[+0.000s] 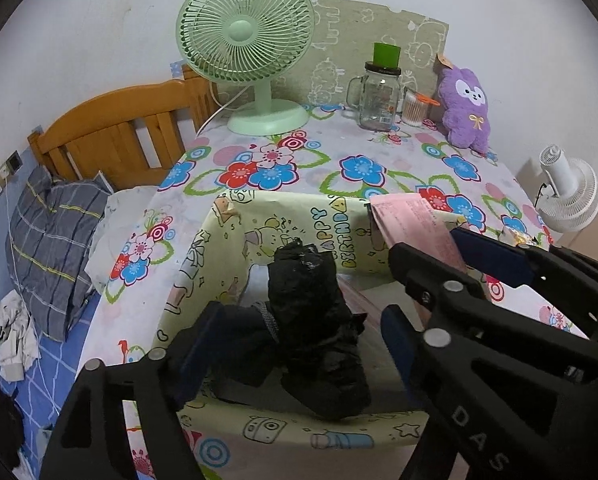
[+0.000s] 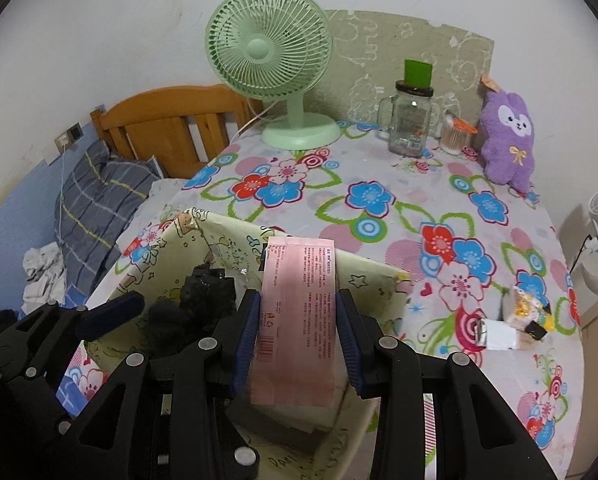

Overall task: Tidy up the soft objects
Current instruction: 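Release the black bundle into the yellow box while the right gripper releases the pink packet, then withdraw both open grippers up out of the yellow box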

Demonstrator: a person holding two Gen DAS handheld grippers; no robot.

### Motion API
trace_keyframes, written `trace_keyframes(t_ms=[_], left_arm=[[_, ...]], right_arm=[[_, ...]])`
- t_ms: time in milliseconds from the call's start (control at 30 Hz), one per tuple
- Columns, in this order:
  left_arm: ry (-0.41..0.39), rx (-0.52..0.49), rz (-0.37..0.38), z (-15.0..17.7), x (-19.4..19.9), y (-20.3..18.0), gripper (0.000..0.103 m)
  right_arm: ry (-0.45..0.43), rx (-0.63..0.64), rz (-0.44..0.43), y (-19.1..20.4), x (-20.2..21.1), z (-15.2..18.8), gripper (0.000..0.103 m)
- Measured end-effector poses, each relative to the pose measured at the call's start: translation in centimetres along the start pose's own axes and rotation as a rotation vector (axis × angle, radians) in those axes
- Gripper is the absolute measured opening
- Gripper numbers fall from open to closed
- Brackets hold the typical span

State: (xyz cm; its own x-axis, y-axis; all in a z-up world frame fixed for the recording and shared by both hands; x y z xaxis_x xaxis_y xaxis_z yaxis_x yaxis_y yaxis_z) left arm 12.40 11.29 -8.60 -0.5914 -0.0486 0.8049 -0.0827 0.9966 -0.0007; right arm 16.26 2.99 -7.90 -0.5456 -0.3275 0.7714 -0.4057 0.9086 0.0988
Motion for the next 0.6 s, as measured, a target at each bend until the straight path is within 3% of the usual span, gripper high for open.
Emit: trace_keyframes(t_ms=[267, 400, 600], left_arm=[[0.014, 0.003, 0.001, 0.1, -0.6, 0.8, 0.087], [0.018, 0.007, 0.011, 0.2, -0.7, 1.0, 0.088], [0.012, -0.004, 0.011, 0.2, -0.5, 0.5, 0.088]], right_arm=[[0.024, 0.004, -0.022, 0.8, -1.4, -0.2, 0.044], [0.014, 0.008, -0.007, 1.0, -1.4, -0.1, 0.071], [0.0, 0.009, 0.022, 0.6, -0.8, 0.0, 0.076]])
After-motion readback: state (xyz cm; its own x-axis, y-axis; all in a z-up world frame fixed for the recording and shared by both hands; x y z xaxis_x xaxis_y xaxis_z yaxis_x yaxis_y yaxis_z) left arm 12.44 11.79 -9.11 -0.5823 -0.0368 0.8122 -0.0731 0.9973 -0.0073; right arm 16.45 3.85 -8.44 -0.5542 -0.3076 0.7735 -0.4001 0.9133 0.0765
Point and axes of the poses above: each gripper's, at about its wrist camera, not at the fingertips, and x roughly against the way its jaws point, y to its left, z to its underside, the point moved 1 cm from there along -x, roughly the way its jaws point, and after that the axes turned 2 degrees about y, right-handed, at the moved point
